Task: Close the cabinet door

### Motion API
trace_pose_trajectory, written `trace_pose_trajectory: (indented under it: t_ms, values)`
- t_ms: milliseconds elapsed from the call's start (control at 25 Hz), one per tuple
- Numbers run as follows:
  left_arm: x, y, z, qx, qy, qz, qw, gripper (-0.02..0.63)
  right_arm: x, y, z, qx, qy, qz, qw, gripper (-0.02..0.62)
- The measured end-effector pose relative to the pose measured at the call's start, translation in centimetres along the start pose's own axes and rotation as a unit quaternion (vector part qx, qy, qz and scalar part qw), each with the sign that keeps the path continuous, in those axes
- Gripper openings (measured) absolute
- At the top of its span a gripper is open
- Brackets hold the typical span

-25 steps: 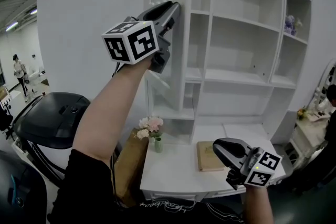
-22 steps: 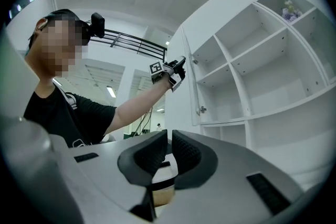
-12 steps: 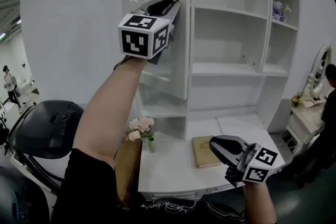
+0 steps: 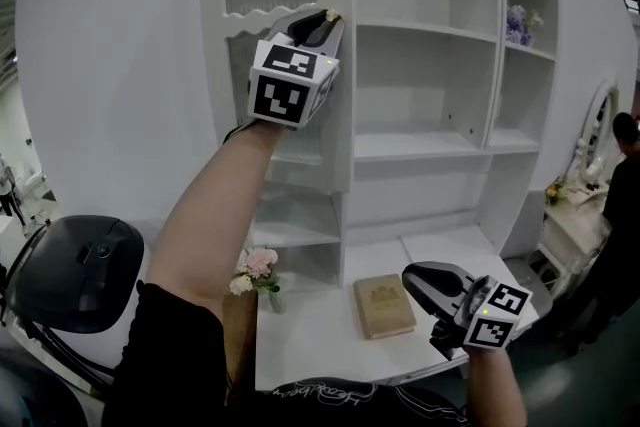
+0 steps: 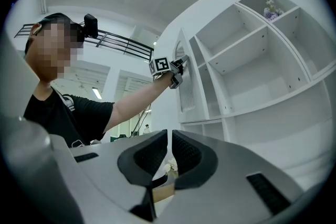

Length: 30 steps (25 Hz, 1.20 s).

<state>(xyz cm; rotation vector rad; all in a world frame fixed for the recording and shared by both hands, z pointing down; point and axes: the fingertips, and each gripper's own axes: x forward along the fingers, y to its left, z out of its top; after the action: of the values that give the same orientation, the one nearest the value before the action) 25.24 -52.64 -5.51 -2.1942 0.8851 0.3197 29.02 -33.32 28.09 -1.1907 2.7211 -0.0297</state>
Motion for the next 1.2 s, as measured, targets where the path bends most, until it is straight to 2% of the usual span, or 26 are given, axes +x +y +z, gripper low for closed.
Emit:
trace_pose_trajectory:
  t_ms: [240, 440, 1000, 1200]
  values:
    - [2.8, 0.3, -1.7, 0.038, 0.008, 0.018, 0.9991, 0.087, 0.2, -2.4, -0.1, 0.003, -0.005, -0.01, 1.0, 0.055]
    - [4.9, 0.3, -3.1, 0.045, 0.012, 0.02, 0.9987, 0.087, 0.1, -4.7, -0.8, 0.019, -0.009, -0.018, 1.0, 0.054]
    - [8.5, 1.3, -6.4, 0.079, 0.065, 0.041, 0.9939, 0.089, 0.3, -7.7, -2.4, 0.05, -0.012, -0.027, 0.998, 0.054]
    - [9.1, 1.6, -6.8, 0.082, 0.071, 0.051, 0.9928, 0.089, -0.4, -8.4, -1.9, 0.071, -0.035, -0.034, 0.996, 0.054]
